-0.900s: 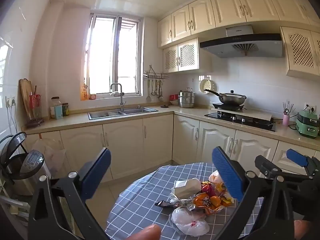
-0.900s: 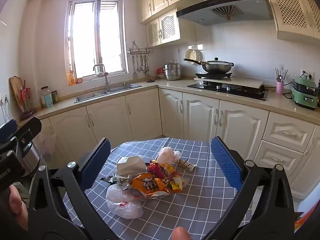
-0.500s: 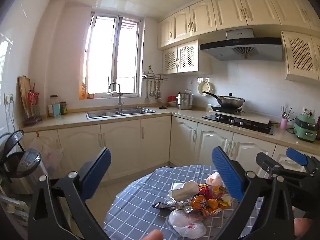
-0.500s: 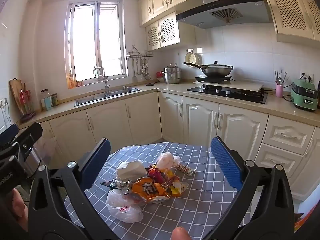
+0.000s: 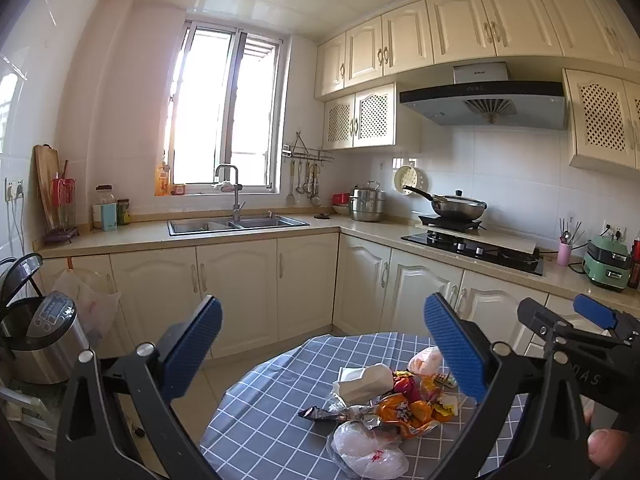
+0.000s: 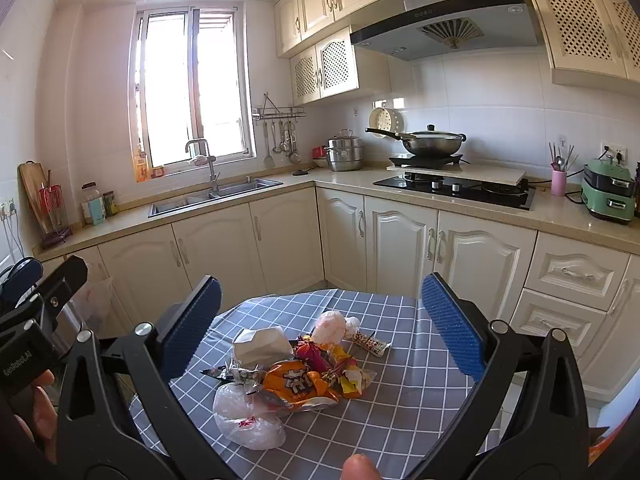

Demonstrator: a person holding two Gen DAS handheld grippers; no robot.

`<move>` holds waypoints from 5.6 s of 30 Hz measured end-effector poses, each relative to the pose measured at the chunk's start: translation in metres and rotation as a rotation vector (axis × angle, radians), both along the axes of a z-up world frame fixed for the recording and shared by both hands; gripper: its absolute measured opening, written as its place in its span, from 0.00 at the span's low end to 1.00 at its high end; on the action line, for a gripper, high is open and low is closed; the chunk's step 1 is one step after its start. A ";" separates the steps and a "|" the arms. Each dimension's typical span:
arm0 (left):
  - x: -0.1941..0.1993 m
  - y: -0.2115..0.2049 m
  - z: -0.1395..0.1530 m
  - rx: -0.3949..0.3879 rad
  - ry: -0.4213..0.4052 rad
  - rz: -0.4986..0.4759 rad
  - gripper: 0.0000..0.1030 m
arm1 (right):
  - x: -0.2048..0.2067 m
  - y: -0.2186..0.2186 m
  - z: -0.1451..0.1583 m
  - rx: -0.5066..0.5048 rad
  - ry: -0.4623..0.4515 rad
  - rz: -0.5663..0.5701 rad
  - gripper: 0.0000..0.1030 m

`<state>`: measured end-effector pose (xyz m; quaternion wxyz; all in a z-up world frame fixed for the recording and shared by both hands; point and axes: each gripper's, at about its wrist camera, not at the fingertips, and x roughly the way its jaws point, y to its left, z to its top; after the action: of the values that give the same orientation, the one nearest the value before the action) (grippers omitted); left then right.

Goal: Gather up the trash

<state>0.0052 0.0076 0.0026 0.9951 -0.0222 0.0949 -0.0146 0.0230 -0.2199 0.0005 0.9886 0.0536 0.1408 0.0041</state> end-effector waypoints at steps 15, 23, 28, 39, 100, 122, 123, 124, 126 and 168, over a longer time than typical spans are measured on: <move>0.005 0.000 -0.002 -0.003 0.003 -0.005 0.96 | 0.006 -0.003 -0.001 0.005 0.003 0.000 0.95; 0.005 -0.002 -0.007 0.003 0.002 -0.010 0.96 | 0.005 -0.003 0.001 0.004 -0.003 0.002 0.95; 0.003 -0.005 -0.009 0.007 0.003 -0.011 0.96 | 0.002 -0.003 0.003 0.001 -0.009 -0.001 0.95; 0.017 -0.005 -0.028 0.017 0.064 -0.006 0.96 | 0.013 -0.010 -0.010 0.000 0.021 -0.011 0.95; 0.089 0.084 -0.214 -0.078 0.544 -0.067 0.41 | 0.132 0.115 -0.149 -0.170 0.435 0.419 0.83; 0.061 0.060 -0.147 -0.041 0.386 -0.101 0.41 | 0.099 0.040 -0.107 0.049 0.340 0.462 0.24; 0.059 0.046 -0.136 -0.032 0.364 -0.126 0.41 | 0.092 0.027 -0.102 0.064 0.322 0.444 0.24; 0.058 0.035 -0.130 -0.028 0.352 -0.149 0.41 | 0.086 0.015 -0.097 0.078 0.307 0.427 0.24; 0.058 0.009 -0.119 -0.022 0.333 -0.201 0.41 | 0.072 -0.018 -0.090 0.114 0.276 0.386 0.24; 0.040 -0.580 -0.454 0.442 0.987 -0.936 0.66 | -0.092 -0.507 -0.439 0.906 0.653 -0.561 0.70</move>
<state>0.0457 -0.5726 -0.4512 0.7066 0.2189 0.5344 -0.4088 -0.0692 -0.7273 -0.4381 0.7371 0.5009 0.4005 -0.2129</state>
